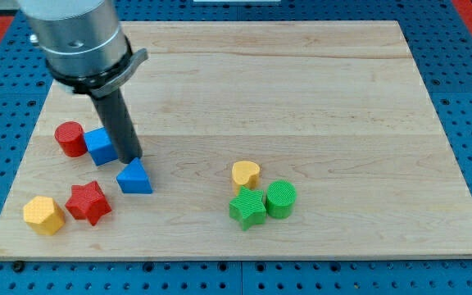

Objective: Touch the top of red star

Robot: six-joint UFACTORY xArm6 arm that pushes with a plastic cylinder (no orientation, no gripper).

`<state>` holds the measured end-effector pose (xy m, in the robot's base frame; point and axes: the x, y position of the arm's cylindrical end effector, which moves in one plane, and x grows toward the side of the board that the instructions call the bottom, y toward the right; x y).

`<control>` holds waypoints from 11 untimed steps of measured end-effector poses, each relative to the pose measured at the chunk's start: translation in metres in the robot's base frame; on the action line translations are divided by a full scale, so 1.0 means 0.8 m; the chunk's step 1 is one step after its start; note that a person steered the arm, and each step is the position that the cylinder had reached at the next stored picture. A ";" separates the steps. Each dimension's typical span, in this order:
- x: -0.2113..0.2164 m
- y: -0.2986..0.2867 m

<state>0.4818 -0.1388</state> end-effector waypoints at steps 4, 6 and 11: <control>0.042 0.012; 0.044 0.009; 0.036 -0.110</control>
